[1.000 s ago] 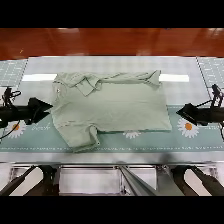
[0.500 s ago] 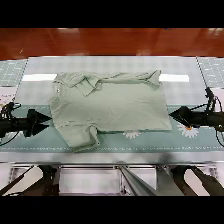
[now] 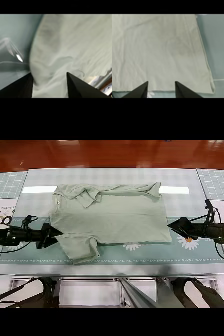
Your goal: Fold the shirts.
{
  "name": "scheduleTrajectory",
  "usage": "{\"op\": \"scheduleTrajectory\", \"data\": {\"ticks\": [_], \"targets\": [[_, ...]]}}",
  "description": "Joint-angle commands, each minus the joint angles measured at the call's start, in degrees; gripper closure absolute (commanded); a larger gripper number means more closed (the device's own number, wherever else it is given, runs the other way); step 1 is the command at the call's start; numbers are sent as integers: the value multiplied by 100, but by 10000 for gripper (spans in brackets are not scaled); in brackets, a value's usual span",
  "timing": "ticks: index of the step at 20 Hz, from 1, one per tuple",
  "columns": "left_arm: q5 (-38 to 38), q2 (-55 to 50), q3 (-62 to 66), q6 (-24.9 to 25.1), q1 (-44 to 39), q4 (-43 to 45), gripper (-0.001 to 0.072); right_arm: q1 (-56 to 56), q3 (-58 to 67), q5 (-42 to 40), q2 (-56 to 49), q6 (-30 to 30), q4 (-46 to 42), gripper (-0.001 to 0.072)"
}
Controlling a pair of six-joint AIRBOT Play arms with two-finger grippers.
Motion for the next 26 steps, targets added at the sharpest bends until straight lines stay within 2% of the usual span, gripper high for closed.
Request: {"op": "scheduleTrajectory", "data": {"ticks": [1,2,3,6,9,13,16,19,23,24,25,26], "targets": [[352,-203,50,201,-647,-321,268,-28,35,-61,4,-26,90,304],[343,-205,96,374,-752,-323,622,-129,90,-72,4,-76,28,304],[282,-203,151,428,-800,-326,692,-356,125,-87,4,-72,-157,304],[153,-195,271,433,-796,-323,692,-1196,-9,22,4,396,-1104,304],[188,-192,267,433,-798,-323,691,-1543,-485,92,2,487,-1241,304],[192,-192,267,431,-802,-323,691,-1539,-584,297,-391,450,-916,304],[192,-192,267,433,-802,-323,691,-1537,-584,321,-944,52,-267,304],[195,-192,267,455,-802,-323,691,-1475,-577,319,-1561,-210,20,304],[219,-192,267,452,-802,-323,691,-654,-407,-122,-2107,-437,837,304],[219,-192,267,452,-802,-323,691,-376,-275,-313,-2170,-435,1001,316],[221,-192,267,452,-802,-323,691,-118,-116,-470,-2192,-417,1069,375],[225,-192,269,455,-802,-323,691,81,57,-557,-2192,-417,1064,554]]}}
